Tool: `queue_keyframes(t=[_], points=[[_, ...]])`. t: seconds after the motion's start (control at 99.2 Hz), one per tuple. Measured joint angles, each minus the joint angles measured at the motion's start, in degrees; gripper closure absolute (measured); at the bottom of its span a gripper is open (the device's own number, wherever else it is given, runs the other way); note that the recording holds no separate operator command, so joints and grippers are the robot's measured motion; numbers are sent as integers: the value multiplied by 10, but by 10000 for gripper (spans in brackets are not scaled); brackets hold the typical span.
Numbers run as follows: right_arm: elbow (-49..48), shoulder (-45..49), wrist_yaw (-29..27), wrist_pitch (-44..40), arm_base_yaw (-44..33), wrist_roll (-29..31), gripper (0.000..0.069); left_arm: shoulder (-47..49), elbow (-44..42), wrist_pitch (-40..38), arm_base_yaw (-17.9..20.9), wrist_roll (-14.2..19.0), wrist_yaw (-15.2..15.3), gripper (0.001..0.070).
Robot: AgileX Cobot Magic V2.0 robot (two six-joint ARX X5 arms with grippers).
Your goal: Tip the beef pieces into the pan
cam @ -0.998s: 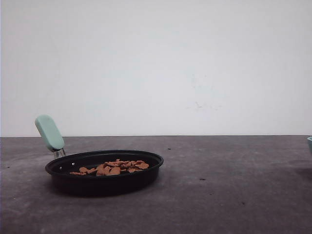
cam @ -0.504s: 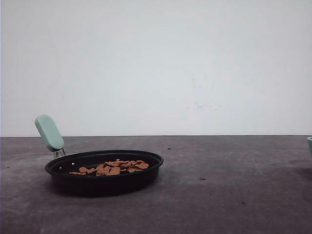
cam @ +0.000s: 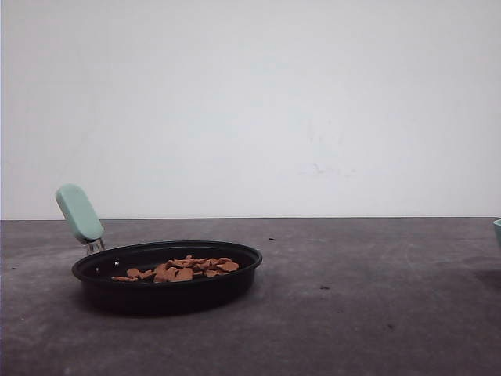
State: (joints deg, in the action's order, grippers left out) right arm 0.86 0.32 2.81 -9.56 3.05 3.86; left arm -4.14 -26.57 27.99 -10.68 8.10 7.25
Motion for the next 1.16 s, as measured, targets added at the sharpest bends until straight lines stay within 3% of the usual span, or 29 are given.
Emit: queue_keyframes(t=[0.141, 0.282, 0.403, 0.635, 1.16], points=[[0, 0, 0, 0, 0, 0, 676, 37, 114, -14, 12, -7, -2, 677], [0, 0, 0, 0, 0, 0, 676, 38, 210, -56, 16, 8, -42, 677], [0, 0, 0, 1, 0, 0, 676, 39, 217, -85, 28, 10, -44, 677], [0, 0, 0, 1, 0, 0, 676, 39, 218, -89, 30, -28, -27, 677], [0, 0, 0, 1, 0, 0, 676, 39, 218, -89, 30, -32, -29, 677]])
